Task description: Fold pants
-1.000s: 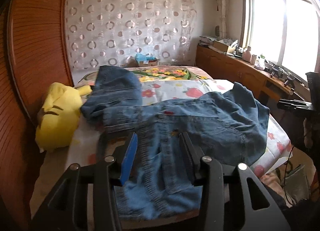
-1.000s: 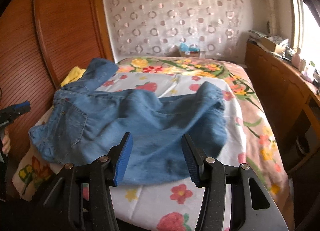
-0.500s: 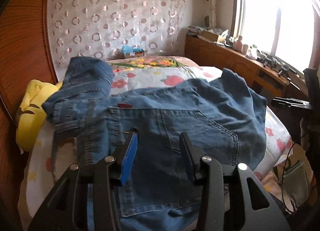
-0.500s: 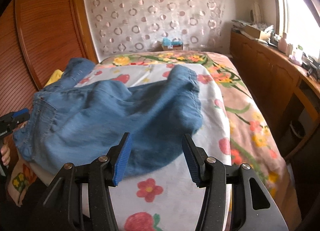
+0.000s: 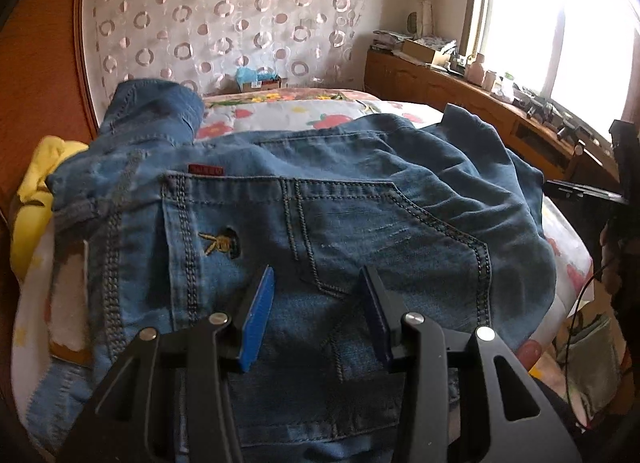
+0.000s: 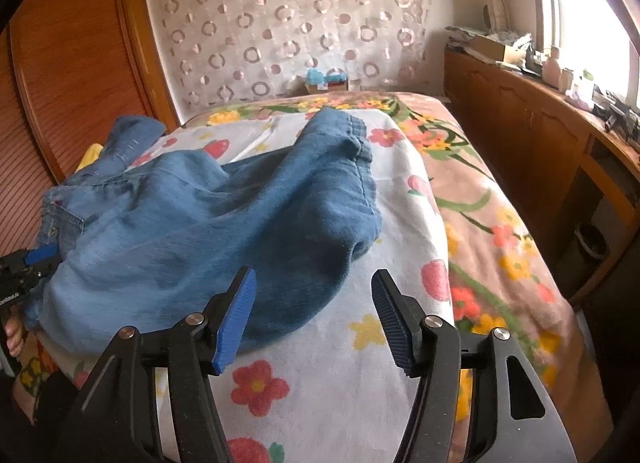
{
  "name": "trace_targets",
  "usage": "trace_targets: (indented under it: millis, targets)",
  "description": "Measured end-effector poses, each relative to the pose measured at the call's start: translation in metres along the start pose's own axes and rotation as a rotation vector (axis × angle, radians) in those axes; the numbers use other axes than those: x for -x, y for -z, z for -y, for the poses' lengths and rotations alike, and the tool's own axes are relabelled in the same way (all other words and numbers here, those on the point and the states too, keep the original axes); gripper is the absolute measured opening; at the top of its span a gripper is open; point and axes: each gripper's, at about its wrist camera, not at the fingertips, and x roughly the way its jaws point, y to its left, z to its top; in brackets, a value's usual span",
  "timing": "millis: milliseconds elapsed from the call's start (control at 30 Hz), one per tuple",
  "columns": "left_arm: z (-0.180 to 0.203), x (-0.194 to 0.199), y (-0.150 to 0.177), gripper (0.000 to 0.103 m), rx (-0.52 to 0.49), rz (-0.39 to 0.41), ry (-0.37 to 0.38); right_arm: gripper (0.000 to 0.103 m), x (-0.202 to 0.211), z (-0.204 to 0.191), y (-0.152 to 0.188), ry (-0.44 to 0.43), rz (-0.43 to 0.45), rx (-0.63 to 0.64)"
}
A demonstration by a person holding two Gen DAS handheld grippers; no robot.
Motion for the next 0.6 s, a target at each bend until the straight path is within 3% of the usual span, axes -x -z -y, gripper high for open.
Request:
trace_targets:
  millis: [600]
  targets:
    - [0.010, 0.000, 0.006, 0.049, -0.027, 0.017, -0.041, 0.062, -0.023, 0.025, -0.015, 0.016, -0.049, -0.083]
